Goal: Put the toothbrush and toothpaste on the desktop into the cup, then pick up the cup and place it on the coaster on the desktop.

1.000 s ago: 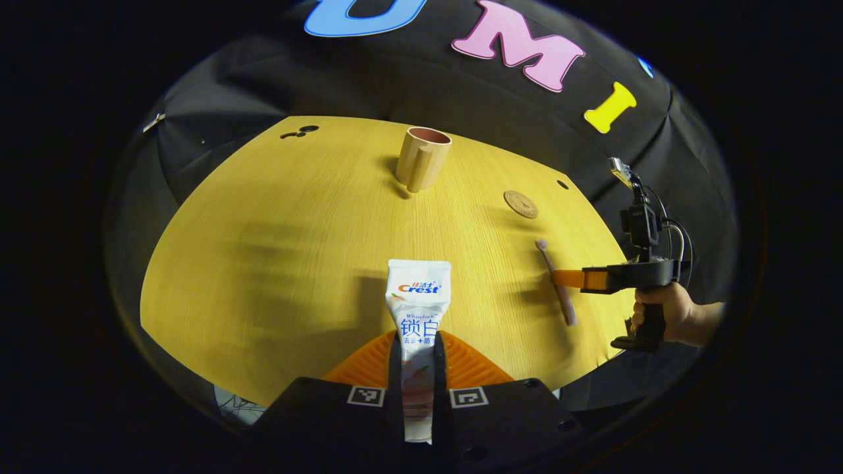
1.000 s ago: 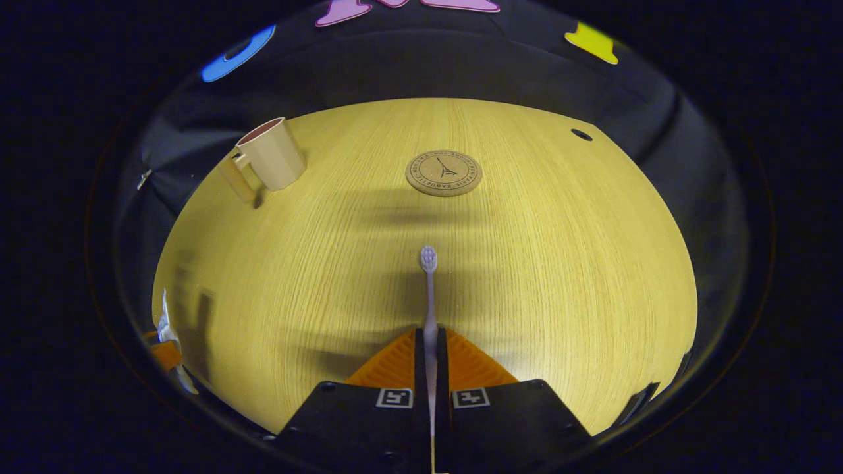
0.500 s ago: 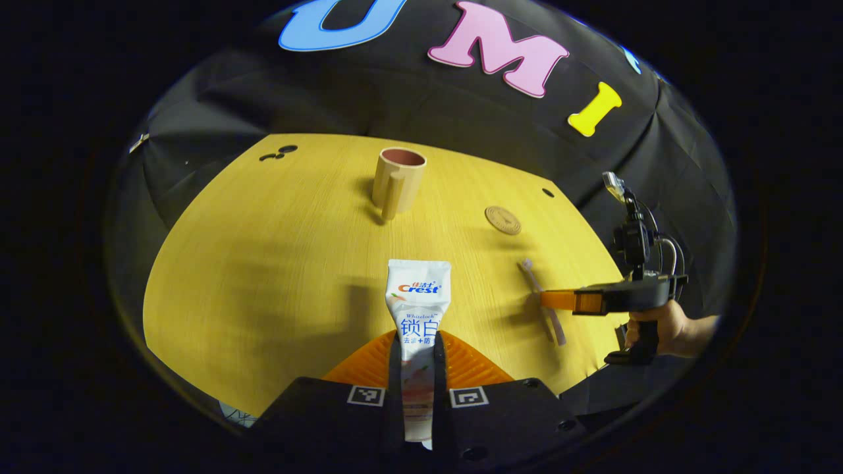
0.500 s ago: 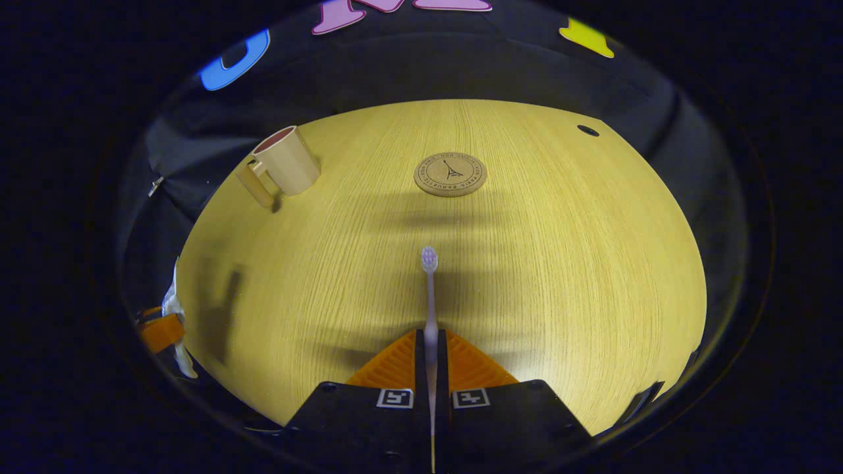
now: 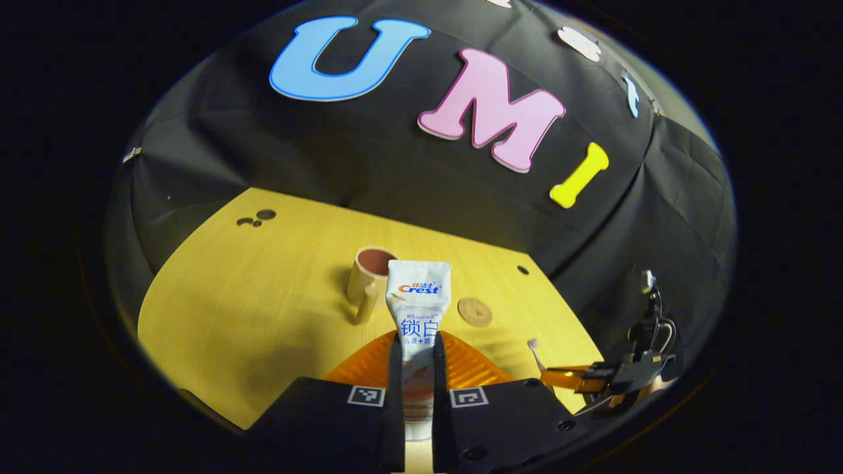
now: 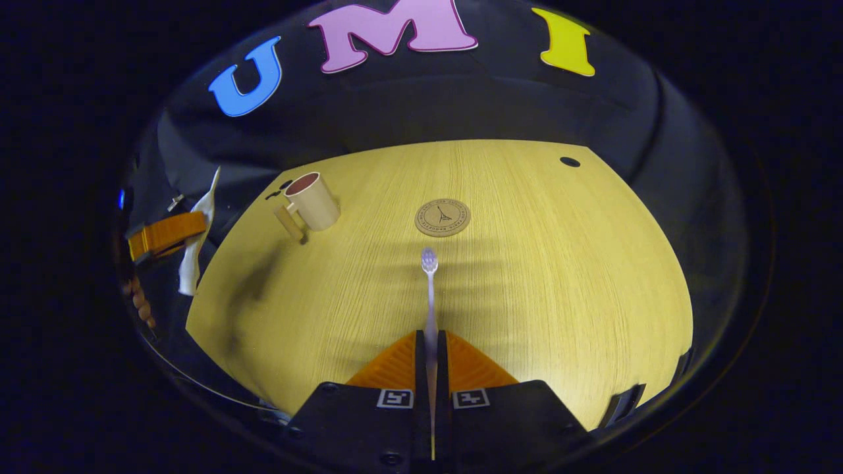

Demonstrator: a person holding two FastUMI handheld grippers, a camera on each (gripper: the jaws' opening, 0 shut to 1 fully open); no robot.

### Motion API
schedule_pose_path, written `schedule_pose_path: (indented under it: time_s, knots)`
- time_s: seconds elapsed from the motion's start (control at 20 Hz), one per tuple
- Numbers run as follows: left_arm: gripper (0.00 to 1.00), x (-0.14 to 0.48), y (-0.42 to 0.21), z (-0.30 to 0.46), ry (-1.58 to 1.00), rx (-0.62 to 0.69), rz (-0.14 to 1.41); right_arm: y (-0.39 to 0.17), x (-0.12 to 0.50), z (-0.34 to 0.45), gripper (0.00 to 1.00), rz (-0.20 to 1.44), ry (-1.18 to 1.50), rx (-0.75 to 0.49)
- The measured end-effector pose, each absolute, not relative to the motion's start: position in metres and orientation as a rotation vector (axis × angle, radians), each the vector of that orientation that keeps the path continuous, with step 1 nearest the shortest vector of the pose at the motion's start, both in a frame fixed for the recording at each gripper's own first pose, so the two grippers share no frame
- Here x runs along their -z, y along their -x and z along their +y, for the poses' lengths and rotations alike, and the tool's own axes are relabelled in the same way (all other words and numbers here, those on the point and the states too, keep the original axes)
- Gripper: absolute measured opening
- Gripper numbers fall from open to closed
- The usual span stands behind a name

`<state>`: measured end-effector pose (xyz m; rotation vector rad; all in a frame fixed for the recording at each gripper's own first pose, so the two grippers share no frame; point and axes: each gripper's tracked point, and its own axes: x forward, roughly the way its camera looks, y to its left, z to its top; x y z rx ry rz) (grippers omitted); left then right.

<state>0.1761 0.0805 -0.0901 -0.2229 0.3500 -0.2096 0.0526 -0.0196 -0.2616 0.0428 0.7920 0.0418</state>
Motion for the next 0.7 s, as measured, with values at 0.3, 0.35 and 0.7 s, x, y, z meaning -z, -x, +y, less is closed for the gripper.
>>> schedule_pose_path:
  time_s: [0.3,0.35,0.7]
  knots:
    - [0.21,0.036,-0.249,0.082,0.188,0.227,0.18,-0.056,0.227,-0.02,0.07,0.693,-0.146,-0.054]
    - [0.21,0.029,-0.261,0.082,0.179,0.233,0.156,-0.057,0.225,-0.024,0.07,0.69,-0.147,-0.045]
    - [0.21,0.022,-0.336,0.072,0.078,0.338,0.061,-0.047,0.229,-0.052,0.07,0.73,-0.17,0.035]
